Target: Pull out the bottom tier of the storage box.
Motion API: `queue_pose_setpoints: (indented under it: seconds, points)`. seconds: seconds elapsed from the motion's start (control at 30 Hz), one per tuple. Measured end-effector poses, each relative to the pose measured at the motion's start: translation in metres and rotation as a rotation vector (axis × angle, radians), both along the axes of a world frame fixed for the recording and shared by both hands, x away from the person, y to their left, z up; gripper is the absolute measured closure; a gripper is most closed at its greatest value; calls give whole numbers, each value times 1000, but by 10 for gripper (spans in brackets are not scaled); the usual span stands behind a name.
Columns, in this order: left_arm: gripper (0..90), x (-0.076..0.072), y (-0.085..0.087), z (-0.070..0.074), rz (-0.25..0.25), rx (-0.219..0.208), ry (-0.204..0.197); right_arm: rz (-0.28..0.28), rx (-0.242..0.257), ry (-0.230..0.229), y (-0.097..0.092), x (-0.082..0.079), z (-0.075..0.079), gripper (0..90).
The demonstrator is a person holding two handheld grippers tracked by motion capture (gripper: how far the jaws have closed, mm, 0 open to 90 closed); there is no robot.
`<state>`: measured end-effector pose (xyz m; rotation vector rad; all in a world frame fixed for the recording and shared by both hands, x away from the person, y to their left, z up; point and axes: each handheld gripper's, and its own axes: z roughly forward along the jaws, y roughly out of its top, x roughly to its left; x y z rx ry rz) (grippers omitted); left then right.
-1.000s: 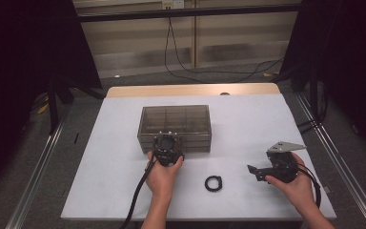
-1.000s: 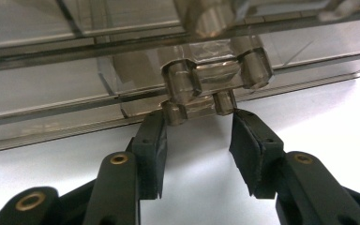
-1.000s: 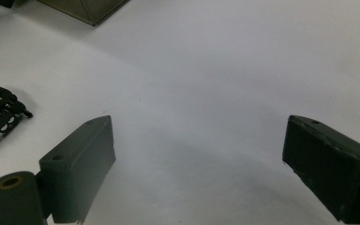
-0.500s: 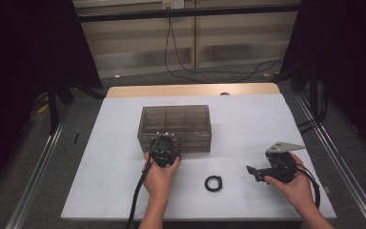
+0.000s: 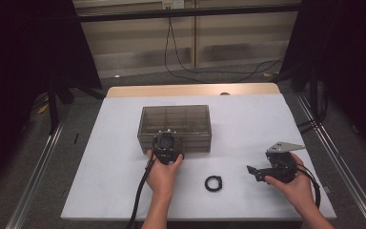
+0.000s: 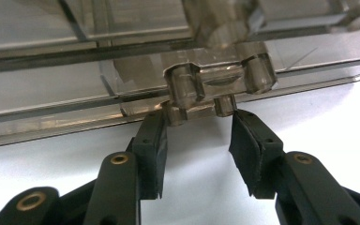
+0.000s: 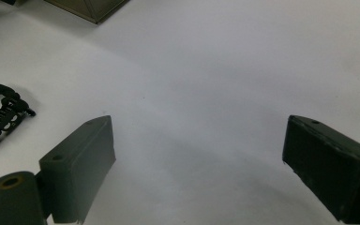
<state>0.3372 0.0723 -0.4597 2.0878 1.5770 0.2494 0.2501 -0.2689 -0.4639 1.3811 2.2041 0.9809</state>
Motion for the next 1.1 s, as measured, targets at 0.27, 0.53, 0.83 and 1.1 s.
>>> queue_pose_setpoints:
  seconds: [0.27, 0.53, 0.83, 1.1]
  points:
    - [754, -3, 0, 1, 5, 59, -18, 0, -1, -3, 0, 0, 0, 89]
    - [636, -5, 6, 4, -14, 13, -17, 6, 1, 3, 2, 0, 0, 89]
    - [545, 2, -5, 8, 3, 50, 12, 6, 2, 4, 2, 0, -1, 89]
    - [562, 0, -9, 6, 6, 79, 4, 6, 2, 2, 2, 0, 0, 89]
